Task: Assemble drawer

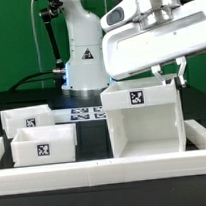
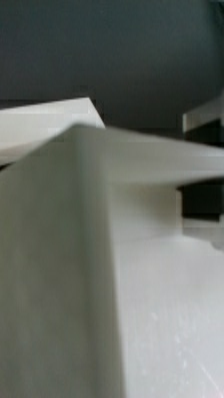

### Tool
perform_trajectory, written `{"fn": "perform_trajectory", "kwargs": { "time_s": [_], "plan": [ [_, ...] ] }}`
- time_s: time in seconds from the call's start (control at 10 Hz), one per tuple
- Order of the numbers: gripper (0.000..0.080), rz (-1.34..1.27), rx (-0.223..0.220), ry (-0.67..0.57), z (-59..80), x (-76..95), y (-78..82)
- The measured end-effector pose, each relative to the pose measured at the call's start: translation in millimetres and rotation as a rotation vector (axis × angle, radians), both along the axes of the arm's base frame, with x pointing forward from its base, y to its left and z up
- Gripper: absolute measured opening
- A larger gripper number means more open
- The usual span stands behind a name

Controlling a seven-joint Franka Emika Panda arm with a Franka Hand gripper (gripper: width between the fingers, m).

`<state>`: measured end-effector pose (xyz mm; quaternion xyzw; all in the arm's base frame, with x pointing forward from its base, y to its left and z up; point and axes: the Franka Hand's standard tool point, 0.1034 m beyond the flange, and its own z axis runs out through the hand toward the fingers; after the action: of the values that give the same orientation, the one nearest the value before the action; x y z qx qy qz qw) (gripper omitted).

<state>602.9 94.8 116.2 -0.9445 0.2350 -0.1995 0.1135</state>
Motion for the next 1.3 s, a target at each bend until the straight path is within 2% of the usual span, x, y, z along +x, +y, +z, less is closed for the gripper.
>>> {"fn": "perform_trajectory", "kwargs": {
  "time_s": [0.2,0.4,0.6,0.7,1.0,1.3],
  "plan": [
    [0.0045,-0.044,0.021,0.0,0.8,0.2,-0.7],
    [0.0051,-0.191,0.093,0.009,2.8,0.2,0.4],
    [0.0054,-0.395,0.184,0.018,3.6,0.7,-5.6],
    [0.0059,-0.44,0.2,0.008,3.7,3.5,-12.1],
    [0.0063,-0.533,0.248,0.006,6.6,3.4,-14.1],
    [0.0064,-0.687,0.331,0.028,7.2,7.9,-19.2]
  ]
}}
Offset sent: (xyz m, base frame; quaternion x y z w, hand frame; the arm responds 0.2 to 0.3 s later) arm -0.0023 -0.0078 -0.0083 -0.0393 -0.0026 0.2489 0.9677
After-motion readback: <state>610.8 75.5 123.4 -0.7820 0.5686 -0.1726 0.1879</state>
